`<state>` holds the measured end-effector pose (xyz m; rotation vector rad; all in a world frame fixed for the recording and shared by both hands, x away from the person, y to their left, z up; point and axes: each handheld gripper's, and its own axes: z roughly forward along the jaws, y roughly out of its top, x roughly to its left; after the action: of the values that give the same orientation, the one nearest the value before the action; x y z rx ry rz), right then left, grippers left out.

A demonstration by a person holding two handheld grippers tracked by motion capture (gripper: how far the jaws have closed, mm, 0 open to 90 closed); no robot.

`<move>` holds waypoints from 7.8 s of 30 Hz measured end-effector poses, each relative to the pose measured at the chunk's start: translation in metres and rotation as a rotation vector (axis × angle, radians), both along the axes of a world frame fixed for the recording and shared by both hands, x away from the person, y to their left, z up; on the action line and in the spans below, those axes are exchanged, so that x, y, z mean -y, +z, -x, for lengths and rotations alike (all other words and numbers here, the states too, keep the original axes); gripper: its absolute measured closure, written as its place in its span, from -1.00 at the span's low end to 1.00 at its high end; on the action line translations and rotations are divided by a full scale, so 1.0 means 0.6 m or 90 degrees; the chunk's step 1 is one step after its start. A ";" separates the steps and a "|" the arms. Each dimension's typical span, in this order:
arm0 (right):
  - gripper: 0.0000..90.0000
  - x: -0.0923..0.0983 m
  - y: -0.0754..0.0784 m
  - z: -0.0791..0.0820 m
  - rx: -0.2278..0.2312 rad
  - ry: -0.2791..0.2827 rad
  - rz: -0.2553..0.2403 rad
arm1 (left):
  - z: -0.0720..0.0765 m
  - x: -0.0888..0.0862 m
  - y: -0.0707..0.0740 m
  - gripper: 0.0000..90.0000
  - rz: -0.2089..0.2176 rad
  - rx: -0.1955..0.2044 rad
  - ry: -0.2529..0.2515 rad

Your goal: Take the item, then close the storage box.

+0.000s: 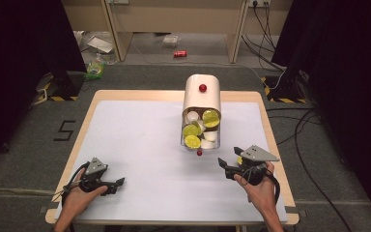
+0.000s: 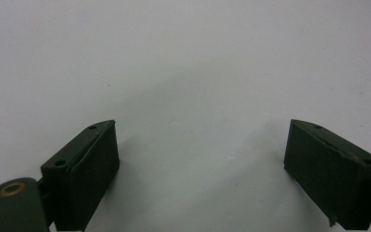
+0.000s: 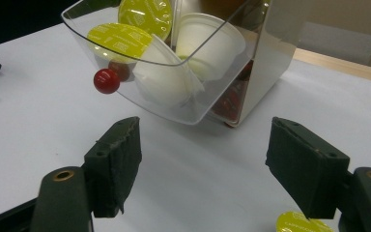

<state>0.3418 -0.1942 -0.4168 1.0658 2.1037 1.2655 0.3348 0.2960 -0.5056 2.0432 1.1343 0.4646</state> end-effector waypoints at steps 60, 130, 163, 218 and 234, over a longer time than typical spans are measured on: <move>-0.42 -0.046 0.000 -0.040 0.017 -0.008 0.043 | 0.000 0.000 0.001 -0.74 -0.005 0.003 0.002; -0.47 -0.046 0.036 -0.083 0.051 -0.030 0.008 | 0.000 0.000 0.000 -0.74 0.001 0.000 0.000; -0.46 -0.050 0.036 -0.117 0.048 -0.053 0.000 | 0.000 0.000 0.000 -0.74 0.001 0.000 0.000; -0.45 -0.054 0.040 -0.151 0.054 -0.074 -0.008 | 0.000 0.000 0.000 -0.74 0.000 0.000 0.000; -0.48 -0.052 0.037 -0.159 0.057 -0.092 -0.001 | 0.000 0.000 0.000 -0.74 0.000 0.000 0.000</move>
<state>0.4373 -0.1630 -0.3946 1.1191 1.9235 1.2215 0.3347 0.2960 -0.5056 2.0435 1.1344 0.4646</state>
